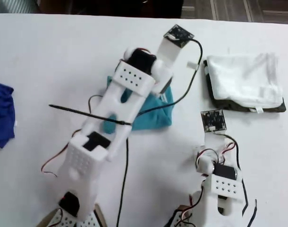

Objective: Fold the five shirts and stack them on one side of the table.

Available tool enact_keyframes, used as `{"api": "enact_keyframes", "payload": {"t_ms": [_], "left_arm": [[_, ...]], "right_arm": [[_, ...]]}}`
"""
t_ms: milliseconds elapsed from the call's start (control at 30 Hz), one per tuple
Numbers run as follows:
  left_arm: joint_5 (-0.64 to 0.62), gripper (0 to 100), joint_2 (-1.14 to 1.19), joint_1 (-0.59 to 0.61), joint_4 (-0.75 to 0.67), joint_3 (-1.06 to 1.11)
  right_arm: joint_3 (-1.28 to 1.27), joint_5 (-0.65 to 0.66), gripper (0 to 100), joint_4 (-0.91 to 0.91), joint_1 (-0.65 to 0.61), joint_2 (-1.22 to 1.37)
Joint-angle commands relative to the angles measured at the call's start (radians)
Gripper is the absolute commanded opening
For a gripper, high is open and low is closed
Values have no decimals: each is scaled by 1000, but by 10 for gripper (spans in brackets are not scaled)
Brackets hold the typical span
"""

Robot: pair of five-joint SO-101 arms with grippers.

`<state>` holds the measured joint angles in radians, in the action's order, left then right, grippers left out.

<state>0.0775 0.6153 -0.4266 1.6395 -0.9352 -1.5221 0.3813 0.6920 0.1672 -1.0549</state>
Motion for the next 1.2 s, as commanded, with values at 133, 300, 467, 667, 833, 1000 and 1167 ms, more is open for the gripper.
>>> {"api": "enact_keyframes", "payload": {"t_ms": [133, 300, 467, 667, 833, 1000, 1167], "left_arm": [[-5, 28, 68, -11, 48, -160], [-6, 28, 104, -17, 41, -171], [-6, 28, 132, -34, 40, -171], [-6, 28, 138, -55, 37, -171], [-6, 49, 138, -51, 29, -166], [-6, 182, 124, -35, 38, -173], [0, 182, 61, 40, 97, -268]], "right_arm": [[6, -6, 20, -19, 12, -24], [6, -6, 20, -19, 10, -24], [6, -6, 20, -19, 10, -24], [6, -6, 20, -19, 8, -24], [6, -5, 20, -19, 8, -24], [6, -5, 20, -19, 8, -24], [6, -5, 20, -19, 8, -24]]}}
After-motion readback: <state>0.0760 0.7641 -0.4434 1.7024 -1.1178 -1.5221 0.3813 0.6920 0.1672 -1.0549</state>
